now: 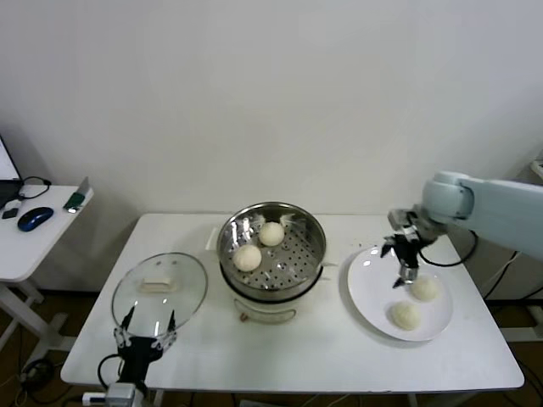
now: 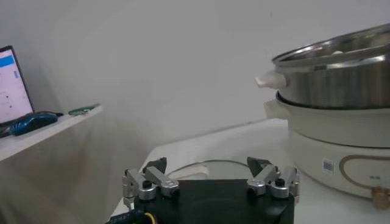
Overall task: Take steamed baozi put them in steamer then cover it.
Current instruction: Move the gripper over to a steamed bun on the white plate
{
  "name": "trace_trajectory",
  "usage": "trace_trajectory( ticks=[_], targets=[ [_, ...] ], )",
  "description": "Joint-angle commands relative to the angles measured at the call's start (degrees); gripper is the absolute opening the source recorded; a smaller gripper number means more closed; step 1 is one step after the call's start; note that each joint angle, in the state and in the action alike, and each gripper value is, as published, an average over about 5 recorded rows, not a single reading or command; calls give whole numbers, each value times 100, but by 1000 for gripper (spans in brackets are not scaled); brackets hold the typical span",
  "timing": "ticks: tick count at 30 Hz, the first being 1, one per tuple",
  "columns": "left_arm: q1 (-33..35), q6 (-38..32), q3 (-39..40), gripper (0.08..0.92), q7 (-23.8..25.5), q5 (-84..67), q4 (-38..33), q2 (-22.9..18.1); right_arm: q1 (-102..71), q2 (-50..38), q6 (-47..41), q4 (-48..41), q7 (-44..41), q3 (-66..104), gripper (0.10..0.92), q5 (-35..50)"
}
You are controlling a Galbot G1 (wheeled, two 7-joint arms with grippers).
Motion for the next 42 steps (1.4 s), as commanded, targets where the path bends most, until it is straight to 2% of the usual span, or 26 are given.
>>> trace_trajectory(
  ticks=[1,12,31,42],
  targets=[
    [20,15,12,823,-6,185,22,-77,-1389,-738,96,-138,-63,891,823,-1074],
    [52,16,63,823,-17,359,66,-163,-2189,-412,143,-534,-46,1397,823,-1255],
    [60,-11,35,823,-22,357,118,-156,-2130,250,149,-918,-66,1342,822,-1199],
    [61,-7,51,823,-27,354,115,-160,-1941,272,198,-934,-118,1187,729,-1171]
  ],
)
